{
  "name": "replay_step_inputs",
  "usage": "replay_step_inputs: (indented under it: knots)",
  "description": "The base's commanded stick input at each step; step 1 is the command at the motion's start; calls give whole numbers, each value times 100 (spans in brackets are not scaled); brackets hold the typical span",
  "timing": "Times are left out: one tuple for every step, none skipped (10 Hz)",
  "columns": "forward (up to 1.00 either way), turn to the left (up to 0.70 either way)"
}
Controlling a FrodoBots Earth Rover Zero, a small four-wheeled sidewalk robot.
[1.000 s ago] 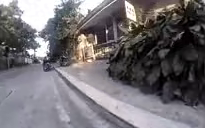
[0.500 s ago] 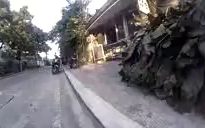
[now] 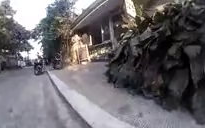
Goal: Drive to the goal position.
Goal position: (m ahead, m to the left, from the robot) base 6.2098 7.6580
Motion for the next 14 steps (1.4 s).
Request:
replay_step_inputs:
  knots:
    - [-100, -1]
    - [-100, -1]
    - [-100, -1]
    - [-100, -1]
    - [-100, -1]
    - [-100, -1]
    - [-100, -1]
    - [-100, -1]
    - [-100, -1]
    - [-100, -1]
    - [-100, -1]
    - [-100, -1]
    - [-100, -1]
    - [-100, -1]
